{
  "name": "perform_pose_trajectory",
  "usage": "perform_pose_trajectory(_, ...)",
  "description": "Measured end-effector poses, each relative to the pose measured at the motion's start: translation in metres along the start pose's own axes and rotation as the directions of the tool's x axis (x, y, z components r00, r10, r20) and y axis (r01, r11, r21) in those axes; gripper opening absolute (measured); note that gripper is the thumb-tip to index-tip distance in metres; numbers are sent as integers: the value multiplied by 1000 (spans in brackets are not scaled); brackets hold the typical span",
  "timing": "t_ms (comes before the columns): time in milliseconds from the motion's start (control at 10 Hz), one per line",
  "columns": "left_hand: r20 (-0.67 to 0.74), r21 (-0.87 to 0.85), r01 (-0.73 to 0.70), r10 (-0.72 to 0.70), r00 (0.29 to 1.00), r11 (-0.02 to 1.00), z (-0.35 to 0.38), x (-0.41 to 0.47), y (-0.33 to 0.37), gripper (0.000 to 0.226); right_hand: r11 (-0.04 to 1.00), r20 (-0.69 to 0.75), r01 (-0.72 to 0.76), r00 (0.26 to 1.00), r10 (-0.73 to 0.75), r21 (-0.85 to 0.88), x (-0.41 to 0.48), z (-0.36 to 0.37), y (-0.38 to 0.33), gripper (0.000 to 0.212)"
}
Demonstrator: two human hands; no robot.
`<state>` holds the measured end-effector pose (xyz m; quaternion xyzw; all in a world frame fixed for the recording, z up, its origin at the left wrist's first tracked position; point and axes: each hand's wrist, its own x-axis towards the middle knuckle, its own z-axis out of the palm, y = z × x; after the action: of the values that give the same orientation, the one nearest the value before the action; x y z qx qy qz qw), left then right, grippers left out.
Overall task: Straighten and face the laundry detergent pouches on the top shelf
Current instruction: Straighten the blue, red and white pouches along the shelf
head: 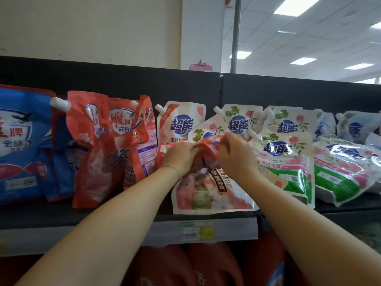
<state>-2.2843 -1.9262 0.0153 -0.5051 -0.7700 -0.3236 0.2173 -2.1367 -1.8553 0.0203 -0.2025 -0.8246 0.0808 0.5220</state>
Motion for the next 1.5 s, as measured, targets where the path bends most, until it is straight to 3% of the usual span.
perform_pose_trajectory(100, -208, -167, 115, -149, 967, 979, -9, -3, -18, 50, 976, -210, 210, 954, -216, -50, 3, 6, -12, 17)
perform_pose_trajectory(200, -335, -331, 129, -245, 910, 935, -16, -5, -28, 52, 965, -202, 262, 943, -263, -33, 10, 8, -24, 18)
perform_pose_trajectory(300, -383, -447, 102, -294, 876, 889, -28, -10, -29, 41, 996, 58, 82, 995, -84, 31, 18, 20, -27, 20)
perform_pose_trajectory(400, -441, -497, 61, -313, 841, 865, -37, -16, -31, 33, 985, 343, -135, 925, 164, -105, 30, 39, -23, 16)
perform_pose_trajectory(500, -504, -502, 0, -293, 812, 865, -44, -20, -39, 31, 957, 528, -238, 798, 290, -165, 42, 62, -19, 20)
perform_pose_trajectory(600, -595, -456, -26, -283, 753, 890, -53, -22, -48, 30, 950, 600, -240, 737, 312, -200, 48, 76, -21, 23)
perform_pose_trajectory(700, -580, -524, 40, -391, 715, 851, -60, -18, -64, 33, 922, 640, -212, 669, 379, -324, 51, 84, -22, 22)
perform_pose_trajectory(800, -598, -521, 34, -393, 698, 853, -61, -17, -75, 35, 853, 724, -206, 456, 518, -480, 49, 88, -25, 22)
perform_pose_trajectory(900, -615, -476, -1, -332, 715, 880, -62, -24, -67, 29, 846, 770, -254, 351, 533, -469, 52, 87, -30, 22)
perform_pose_trajectory(1100, -612, -508, -25, -340, 714, 861, -61, -25, -64, 29, 689, 764, -624, 219, 607, -369, 54, 84, -14, 33)
perform_pose_trajectory(1300, -629, -499, -20, -347, 696, 866, -60, -22, -69, 30, 685, 766, -671, 271, 583, -285, 61, 93, 2, 36)
perform_pose_trajectory(1500, -598, -490, 9, -344, 723, 871, -59, -23, -65, 31, 671, 769, -718, 321, 553, -183, 58, 96, 6, 30)
